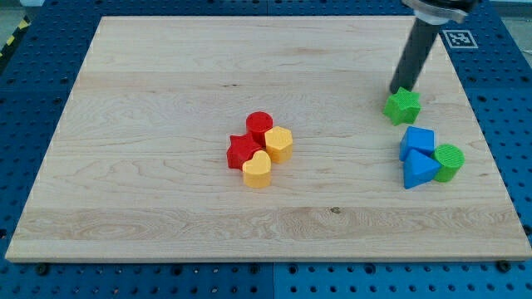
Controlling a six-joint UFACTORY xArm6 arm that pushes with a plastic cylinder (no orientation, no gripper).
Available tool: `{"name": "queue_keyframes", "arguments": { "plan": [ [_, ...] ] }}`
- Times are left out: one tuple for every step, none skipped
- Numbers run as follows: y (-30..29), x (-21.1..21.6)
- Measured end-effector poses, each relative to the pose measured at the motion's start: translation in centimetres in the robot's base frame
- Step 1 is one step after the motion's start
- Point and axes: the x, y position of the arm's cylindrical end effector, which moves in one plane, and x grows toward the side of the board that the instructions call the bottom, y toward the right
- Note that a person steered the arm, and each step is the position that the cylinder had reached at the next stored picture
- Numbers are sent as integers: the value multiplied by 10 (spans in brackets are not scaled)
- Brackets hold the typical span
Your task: Push the green star towards the bottom right
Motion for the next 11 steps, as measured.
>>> {"name": "queue_keyframes", "arguments": {
  "plan": [
    [-54, 0],
    [-64, -1],
    [-57, -16],
    [-42, -15],
    [-28, 1],
    [-10, 24],
    [16, 38],
    [31, 48],
    [32, 54],
    [32, 57],
    [32, 72]
  ]
}}
